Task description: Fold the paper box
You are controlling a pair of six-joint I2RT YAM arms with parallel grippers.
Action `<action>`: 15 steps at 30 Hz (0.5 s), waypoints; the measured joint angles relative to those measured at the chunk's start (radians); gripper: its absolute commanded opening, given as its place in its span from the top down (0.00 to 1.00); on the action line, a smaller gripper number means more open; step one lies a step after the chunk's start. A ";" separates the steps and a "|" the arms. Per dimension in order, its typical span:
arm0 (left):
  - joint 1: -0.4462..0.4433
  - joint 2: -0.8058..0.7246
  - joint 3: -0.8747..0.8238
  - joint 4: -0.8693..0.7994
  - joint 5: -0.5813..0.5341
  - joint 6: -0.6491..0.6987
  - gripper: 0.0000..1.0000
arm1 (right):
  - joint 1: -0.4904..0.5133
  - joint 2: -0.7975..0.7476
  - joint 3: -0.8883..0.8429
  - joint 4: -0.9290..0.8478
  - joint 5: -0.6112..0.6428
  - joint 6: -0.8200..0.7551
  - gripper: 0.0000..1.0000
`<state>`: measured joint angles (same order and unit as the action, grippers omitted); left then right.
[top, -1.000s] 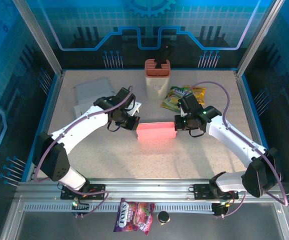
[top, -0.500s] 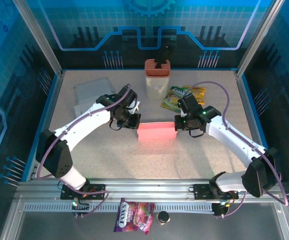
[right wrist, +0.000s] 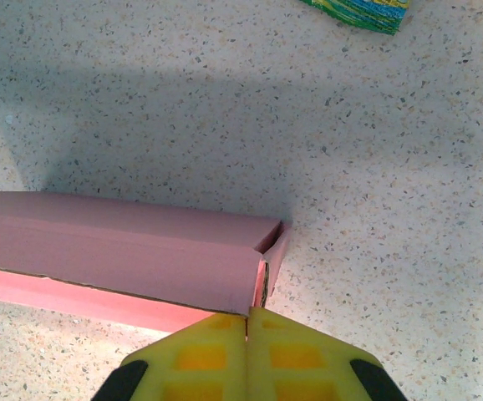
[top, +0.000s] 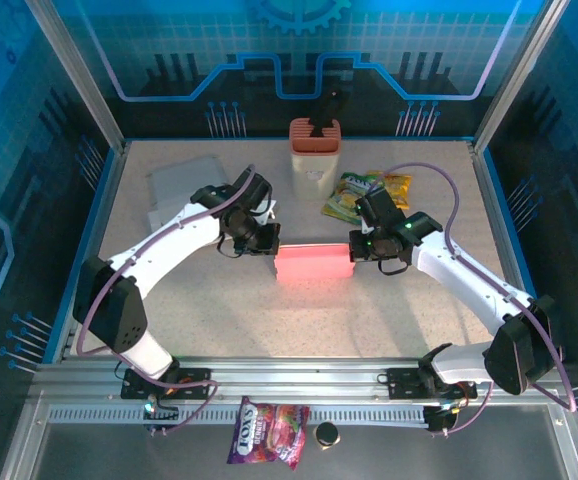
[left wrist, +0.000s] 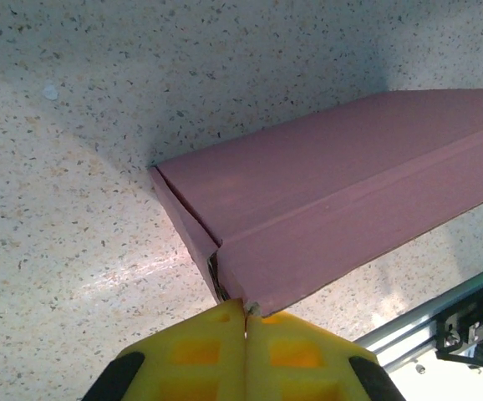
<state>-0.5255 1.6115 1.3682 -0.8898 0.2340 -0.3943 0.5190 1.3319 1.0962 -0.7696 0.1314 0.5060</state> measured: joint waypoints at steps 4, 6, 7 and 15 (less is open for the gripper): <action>0.018 0.009 0.000 0.000 0.037 0.000 1.00 | 0.000 0.002 0.000 0.000 0.000 0.000 1.00; 0.024 0.010 0.000 -0.002 0.050 0.000 1.00 | 0.000 0.002 0.000 0.000 0.000 0.000 1.00; 0.026 0.010 0.000 -0.002 0.053 0.000 1.00 | 0.000 0.002 0.000 0.000 0.000 0.000 1.00; 0.027 0.010 -0.012 0.008 0.059 0.008 1.00 | 0.000 0.002 0.000 0.001 0.000 0.000 1.00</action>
<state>-0.4984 1.6215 1.3563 -0.8814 0.2932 -0.3862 0.5190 1.3338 1.0958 -0.7689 0.1314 0.5056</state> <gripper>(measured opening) 0.056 0.056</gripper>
